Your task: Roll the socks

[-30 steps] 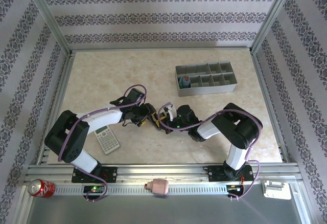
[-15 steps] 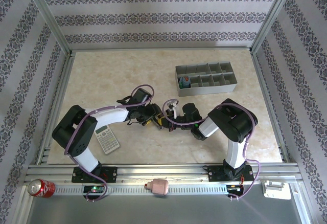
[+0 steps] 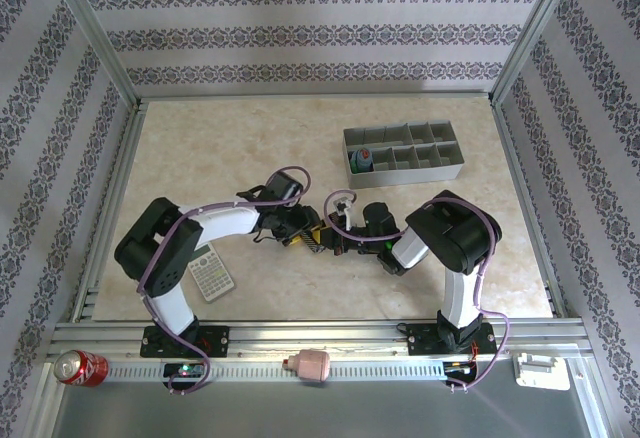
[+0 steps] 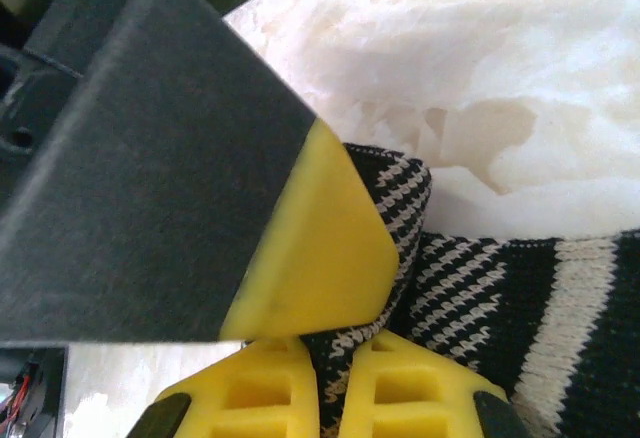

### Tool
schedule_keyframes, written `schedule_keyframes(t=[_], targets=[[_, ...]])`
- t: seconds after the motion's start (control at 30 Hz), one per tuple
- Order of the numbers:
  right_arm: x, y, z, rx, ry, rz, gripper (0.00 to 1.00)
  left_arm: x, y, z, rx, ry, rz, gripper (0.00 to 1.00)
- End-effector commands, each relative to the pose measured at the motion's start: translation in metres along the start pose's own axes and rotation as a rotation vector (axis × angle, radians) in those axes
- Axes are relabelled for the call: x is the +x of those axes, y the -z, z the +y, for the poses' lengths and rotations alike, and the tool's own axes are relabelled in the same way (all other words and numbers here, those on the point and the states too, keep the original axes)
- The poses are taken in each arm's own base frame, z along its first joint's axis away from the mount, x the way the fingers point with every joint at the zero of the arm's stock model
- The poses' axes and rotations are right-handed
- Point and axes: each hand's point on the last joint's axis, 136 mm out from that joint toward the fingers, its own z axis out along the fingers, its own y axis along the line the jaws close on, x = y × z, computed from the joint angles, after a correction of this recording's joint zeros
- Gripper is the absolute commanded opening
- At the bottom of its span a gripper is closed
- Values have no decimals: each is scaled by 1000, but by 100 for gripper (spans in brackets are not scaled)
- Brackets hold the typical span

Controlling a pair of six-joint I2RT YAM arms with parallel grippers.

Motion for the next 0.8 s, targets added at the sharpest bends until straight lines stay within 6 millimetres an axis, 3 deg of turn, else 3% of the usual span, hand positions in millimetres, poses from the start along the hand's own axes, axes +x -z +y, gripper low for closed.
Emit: schedule_keyframes(t=[0.0, 0.07, 0.13, 0.23, 0.37, 0.5, 0.63, 0.7, 0.77], targets=[[162, 63, -94, 472, -382, 422, 0, 23, -17, 24, -103, -38, 118, 50], [158, 61, -94, 475, -372, 415, 0, 29, -22, 37, -142, -20, 152, 37], [151, 55, -93, 468, -351, 408, 0, 31, -22, 57, -180, 36, 152, 18], [129, 36, -88, 430, -264, 416, 0, 25, -10, 88, -194, 180, 84, 0], [96, -5, -59, 290, -12, 486, 0, 23, 17, 121, -214, 340, -24, 0], [63, -36, -1, 130, 387, 539, 25, 28, 37, 128, -194, 422, -100, 0], [17, -25, 45, 114, 662, 365, 46, 31, 44, 120, -220, 421, -137, 0], [8, -12, 58, 147, 742, 297, 52, 32, 44, 115, -259, 407, -136, 0], [11, 2, 68, 182, 795, 255, 56, 34, 44, 112, -317, 399, -124, 0]])
